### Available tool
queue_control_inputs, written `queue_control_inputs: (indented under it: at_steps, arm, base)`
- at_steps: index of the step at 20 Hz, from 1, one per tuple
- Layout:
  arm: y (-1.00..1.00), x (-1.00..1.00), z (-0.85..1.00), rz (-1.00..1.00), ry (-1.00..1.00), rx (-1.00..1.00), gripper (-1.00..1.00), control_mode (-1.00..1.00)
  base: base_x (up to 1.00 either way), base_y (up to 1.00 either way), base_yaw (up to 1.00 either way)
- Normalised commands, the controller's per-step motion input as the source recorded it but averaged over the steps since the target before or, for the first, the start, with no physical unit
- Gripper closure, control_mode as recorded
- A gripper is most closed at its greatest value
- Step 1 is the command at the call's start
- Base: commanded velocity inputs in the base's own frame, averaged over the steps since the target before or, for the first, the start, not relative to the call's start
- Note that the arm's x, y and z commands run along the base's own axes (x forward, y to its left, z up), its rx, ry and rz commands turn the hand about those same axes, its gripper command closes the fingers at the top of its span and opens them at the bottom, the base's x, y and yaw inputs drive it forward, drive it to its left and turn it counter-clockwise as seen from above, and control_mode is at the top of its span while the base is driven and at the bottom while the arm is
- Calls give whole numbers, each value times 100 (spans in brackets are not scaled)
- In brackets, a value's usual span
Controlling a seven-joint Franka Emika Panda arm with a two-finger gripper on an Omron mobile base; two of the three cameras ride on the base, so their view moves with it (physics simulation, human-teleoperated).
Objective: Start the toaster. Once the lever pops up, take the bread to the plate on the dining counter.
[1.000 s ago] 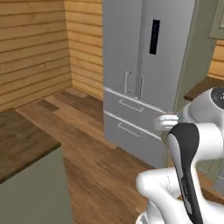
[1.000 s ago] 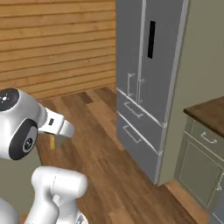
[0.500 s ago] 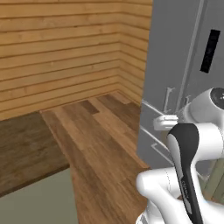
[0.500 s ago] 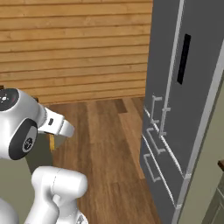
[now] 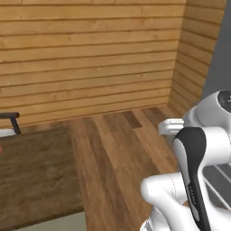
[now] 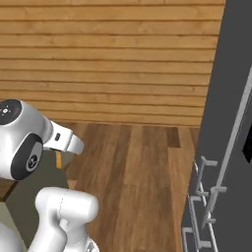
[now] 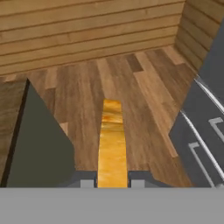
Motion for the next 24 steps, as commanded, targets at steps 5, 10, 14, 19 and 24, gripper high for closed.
queue_control_inputs:
  at_steps: [5,10,14,19,24]
  arm:
    - [0,0,0,0,0,0,100,100]
    - [0,0,0,0,0,0,100,100]
    - [0,0,0,0,0,0,100,100]
    - [0,0,0,0,0,0,100,100]
    - [0,0,0,0,0,0,100,100]
  base:
    - [100,-30,40]
    - [100,-39,39]
    - [100,-42,45]
    - [100,-36,54]
    - [100,-35,58]
